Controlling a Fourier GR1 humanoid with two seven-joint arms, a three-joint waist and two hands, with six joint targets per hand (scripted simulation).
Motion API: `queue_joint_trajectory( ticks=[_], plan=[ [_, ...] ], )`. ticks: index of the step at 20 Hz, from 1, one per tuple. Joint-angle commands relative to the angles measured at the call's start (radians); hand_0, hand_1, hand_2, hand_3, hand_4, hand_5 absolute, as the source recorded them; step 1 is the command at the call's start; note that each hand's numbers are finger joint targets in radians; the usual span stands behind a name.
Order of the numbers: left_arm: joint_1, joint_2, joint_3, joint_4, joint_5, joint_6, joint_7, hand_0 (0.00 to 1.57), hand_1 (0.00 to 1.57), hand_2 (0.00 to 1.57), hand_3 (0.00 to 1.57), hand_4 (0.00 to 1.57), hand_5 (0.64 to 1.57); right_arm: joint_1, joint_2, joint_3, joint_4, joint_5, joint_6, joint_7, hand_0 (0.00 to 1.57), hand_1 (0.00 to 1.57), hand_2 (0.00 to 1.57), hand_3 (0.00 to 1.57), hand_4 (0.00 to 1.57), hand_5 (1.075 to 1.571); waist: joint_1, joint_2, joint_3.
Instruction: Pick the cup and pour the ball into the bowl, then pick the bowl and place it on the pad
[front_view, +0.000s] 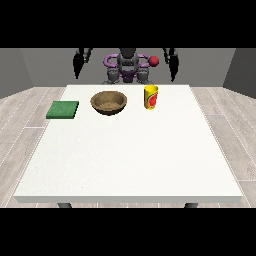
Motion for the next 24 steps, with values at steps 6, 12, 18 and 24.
queue_joint_trajectory(
  ticks=[6, 12, 18, 24],
  plan=[
    [-0.02, 0.055, 0.019, -0.114, 0.009, -0.005, 0.101, 0.0, 0.0, 0.0, 0.0, 0.0, 1.562, -0.038, -0.038, -0.008, -0.115, -0.027, 0.019, 0.102, 0.0, 0.0, 0.0, 0.0, 0.58, 1.57, 0.018, -0.286, 0.002],
    [0.158, -0.095, -0.065, -0.29, 0.096, 0.075, 0.319, 0.0, 0.0, 0.0, 0.0, 0.0, 1.555, 0.228, 0.055, 0.015, -0.286, -0.219, 0.048, 0.303, 0.0, 0.0, 0.0, 0.0, 0.53, 1.569, -0.01, -0.478, -0.0029],
    [0.255, -0.108, -0.157, -0.461, 0.037, 0.078, 0.243, 0.0, 0.0, 0.0, 0.0, 0.0, 1.551, 0.298, 0.087, 0.046, -0.427, -0.193, 0.037, 0.23, 0.0, 0.0, 0.0, 0.0, 0.5, 1.57, 0.021, -0.335, -0.0032],
    [0.157, -0.109, -0.288, -0.291, -0.025, 0.223, -0.023, 0.0, 0.0, 0.0, 0.0, 0.0, 1.537, 0.243, 0.051, -0.041, -0.327, -0.247, 0.132, 0.058, 0.0, 0.0, 0.0, 0.0, 0.43, 1.571, -0.013, -0.145, -0.003]
  ],
)
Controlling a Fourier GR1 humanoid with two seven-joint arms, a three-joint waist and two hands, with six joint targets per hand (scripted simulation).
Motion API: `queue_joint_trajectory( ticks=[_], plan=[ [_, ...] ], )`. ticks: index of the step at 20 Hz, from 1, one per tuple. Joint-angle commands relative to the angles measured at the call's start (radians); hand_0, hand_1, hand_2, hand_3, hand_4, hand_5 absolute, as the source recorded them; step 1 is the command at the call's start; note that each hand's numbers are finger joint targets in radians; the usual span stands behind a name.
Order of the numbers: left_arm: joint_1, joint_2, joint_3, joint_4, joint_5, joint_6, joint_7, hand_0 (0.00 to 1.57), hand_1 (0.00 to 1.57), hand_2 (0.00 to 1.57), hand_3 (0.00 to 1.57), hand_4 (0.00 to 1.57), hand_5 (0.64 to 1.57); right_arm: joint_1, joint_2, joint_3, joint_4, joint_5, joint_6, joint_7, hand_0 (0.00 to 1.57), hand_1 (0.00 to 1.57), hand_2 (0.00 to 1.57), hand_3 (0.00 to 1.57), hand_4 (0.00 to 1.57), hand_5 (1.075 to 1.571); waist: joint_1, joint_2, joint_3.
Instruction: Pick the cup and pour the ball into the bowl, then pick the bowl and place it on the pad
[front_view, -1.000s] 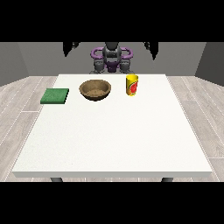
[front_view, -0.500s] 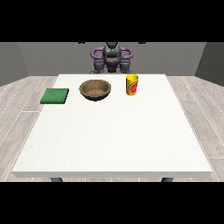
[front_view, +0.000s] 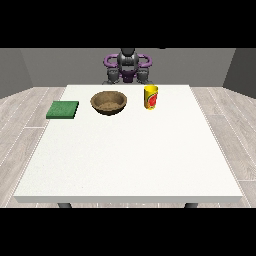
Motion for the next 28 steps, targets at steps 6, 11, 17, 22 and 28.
queue_joint_trajectory(
  ticks=[6, 11, 17, 22, 28],
  plan=[
    [-0.182, -0.006, 0.059, 0.219, -0.071, 0.058, -0.302, 0.0, 0.0, 0.0, 0.0, 0.0, 1.504, -0.056, -0.006, -0.062, 0.186, -0.016, 0.138, -0.35, 0.0, 0.0, 0.0, 0.0, 0.35, 1.571, -0.052, 0.286, 0.0005],
    [-0.222, -0.006, -0.05, 0.342, -0.099, 0.186, -0.418, 0.0, 0.0, 0.0, 0.0, 0.0, 1.502, -0.111, -0.021, -0.101, 0.291, 0.0, 0.158, -0.421, 0.0, 0.0, 0.0, 0.0, 0.3, 1.571, -0.049, 0.31, 0.0],
    [-0.37, -0.006, 0.091, 0.497, -0.079, 0.148, -0.51, 0.0, 0.0, 0.0, 0.0, 0.0, 1.477, -0.179, -0.092, -0.184, 0.445, -0.011, 0.251, -0.553, 0.0, 0.0, 0.0, 0.0, 0.26, 1.569, -0.051, 0.371, 0.0],
    [-0.468, 0.016, 0.181, 0.647, -0.079, 0.142, -0.59, 0.0, 0.0, 0.0, 0.0, 0.0, 1.456, -0.237, -0.161, -0.243, 0.48, -0.066, 0.321, -0.573, 0.0, 0.0, 0.0, 0.0, 0.26, 1.571, -0.089, 0.423, -0.0001],
    [-0.499, 0.01, 0.249, 0.886, -0.057, 0.121, -0.774, 0.0, 0.0, 0.0, 0.0, 0.0, 1.47, -0.237, -0.171, -0.248, 0.484, -0.072, 0.339, -0.531, 0.0, 0.0, 0.0, 0.0, 0.24, 1.57, -0.1, 0.415, -0.0005]
  ],
)
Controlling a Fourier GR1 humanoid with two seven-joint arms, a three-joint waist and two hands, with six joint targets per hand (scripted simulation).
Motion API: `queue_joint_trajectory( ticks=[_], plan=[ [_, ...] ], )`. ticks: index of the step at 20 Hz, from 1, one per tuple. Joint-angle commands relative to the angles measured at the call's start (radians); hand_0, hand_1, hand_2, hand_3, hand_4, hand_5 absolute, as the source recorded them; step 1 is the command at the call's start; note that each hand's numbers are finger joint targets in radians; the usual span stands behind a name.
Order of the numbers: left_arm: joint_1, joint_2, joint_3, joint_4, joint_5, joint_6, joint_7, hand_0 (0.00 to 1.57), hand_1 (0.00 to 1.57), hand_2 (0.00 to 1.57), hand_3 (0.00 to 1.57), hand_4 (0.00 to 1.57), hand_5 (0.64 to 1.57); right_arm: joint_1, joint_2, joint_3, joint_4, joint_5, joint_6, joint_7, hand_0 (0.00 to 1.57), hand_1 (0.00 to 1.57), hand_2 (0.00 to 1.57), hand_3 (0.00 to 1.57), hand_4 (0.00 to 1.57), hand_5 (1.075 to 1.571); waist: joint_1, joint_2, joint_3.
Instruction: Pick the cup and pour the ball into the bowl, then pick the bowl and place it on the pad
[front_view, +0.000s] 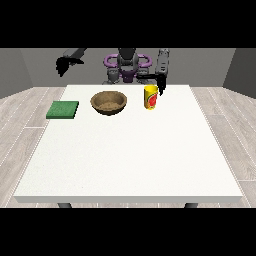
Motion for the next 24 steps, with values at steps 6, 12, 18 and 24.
queue_joint_trajectory(
  ticks=[6, 12, 18, 24],
  plan=[
    [-0.076, -0.023, 0.035, 0.264, -0.011, 0.136, -0.199, 0.76, 0.76, 0.0, 0.0, 0.0, 1.453, -0.054, -0.072, -0.061, 0.066, -0.042, 0.098, -0.064, 0.0, 0.0, 0.0, 0.0, 0.27, 1.567, -0.066, 0.093, -0.0002],
    [-0.143, 0.009, 0.113, 0.417, -0.062, 0.195, -0.283, 1.31, 1.31, 1.57, 1.57, 1.19, 1.554, -0.035, -0.129, -0.118, 0.061, -0.137, 0.164, 0.006, 0.0, 0.0, 0.0, 0.0, 0.24, 1.57, -0.091, 0.092, -0.0004],
    [-0.185, 0.005, -0.023, 0.401, -0.259, 0.373, -0.011, 1.3, 1.3, 1.57, 1.57, 1.23, 1.555, -0.015, -0.125, -0.109, 0.133, -0.109, 0.149, 0.051, 0.0, 0.0, 0.0, 0.0, 0.38, 1.571, -0.06, -0.073, 0.0009],
    [-0.356, 0.058, -0.161, 0.478, -0.53, 0.5, 0.275, 1.33, 1.33, 1.57, 1.57, 1.22, 1.555, -0.121, -0.167, -0.097, 0.137, -0.113, 0.07, 0.201, 0.0, 0.0, 0.0, 0.0, 0.54, 1.57, -0.045, -0.133, 0.0023]
  ],
)
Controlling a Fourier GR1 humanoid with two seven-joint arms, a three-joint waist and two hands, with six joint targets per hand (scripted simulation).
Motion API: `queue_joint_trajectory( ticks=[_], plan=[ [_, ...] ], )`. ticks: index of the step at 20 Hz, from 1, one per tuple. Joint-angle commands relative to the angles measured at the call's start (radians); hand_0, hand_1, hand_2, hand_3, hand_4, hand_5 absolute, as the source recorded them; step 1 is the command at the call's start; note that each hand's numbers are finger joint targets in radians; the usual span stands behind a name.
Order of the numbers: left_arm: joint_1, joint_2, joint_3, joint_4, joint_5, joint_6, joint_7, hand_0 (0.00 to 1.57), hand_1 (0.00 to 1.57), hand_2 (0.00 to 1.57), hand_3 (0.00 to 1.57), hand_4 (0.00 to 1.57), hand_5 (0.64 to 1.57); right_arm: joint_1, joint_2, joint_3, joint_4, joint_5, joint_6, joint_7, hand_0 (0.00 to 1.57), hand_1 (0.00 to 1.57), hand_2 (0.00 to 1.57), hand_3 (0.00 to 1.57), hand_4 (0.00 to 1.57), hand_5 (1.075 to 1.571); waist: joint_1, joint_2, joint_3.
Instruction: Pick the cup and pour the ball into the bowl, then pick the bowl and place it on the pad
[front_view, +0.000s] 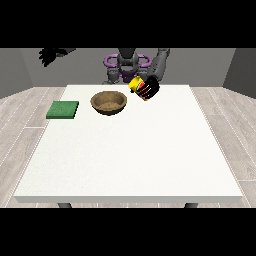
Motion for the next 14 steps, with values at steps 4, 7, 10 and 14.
queue_joint_trajectory(
  ticks=[4, 7, 10, 14],
  plan=[
    [-0.153, 0.115, -0.198, 0.161, -0.393, 0.11, 0.311, 1.27, 1.27, 1.57, 1.54, 1.17, 1.564, -0.063, -0.024, -0.005, 0.05, 0.008, -0.049, 0.072, 0.0, 0.0, 0.0, 0.0, 0.6, 1.567, 0.027, -0.07, 0.0069],
    [-0.235, 0.08, -0.266, 0.212, -0.51, 0.038, 0.494, 1.22, 1.22, 1.57, 1.46, 1.14, 1.568, -0.03, -0.033, -0.009, 0.106, 0.023, -0.028, 0.062, 0.0, 0.0, 0.0, 0.0, 0.63, 1.565, 0.046, -0.128, 0.0033],
    [-0.284, 0.0, -0.328, 0.249, -0.619, 0.001, 0.648, 1.22, 1.22, 1.57, 1.46, 1.14, 1.568, -0.036, -0.02, 0.0, 0.121, 0.043, -0.061, 0.082, 0.0, 0.0, 0.0, 0.0, 0.64, 1.566, 0.063, -0.158, 0.0007],
    [-0.388, -0.029, -0.378, 0.265, -0.725, -0.111, 0.796, 0.91, 0.91, 1.57, 1.25, 1.05, 1.569, -0.035, -0.004, -0.007, 0.178, 0.071, -0.073, 0.024, 0.0, 0.0, 0.0, 0.0, 0.64, 1.562, 0.108, -0.156, 0.0006]
  ],
)
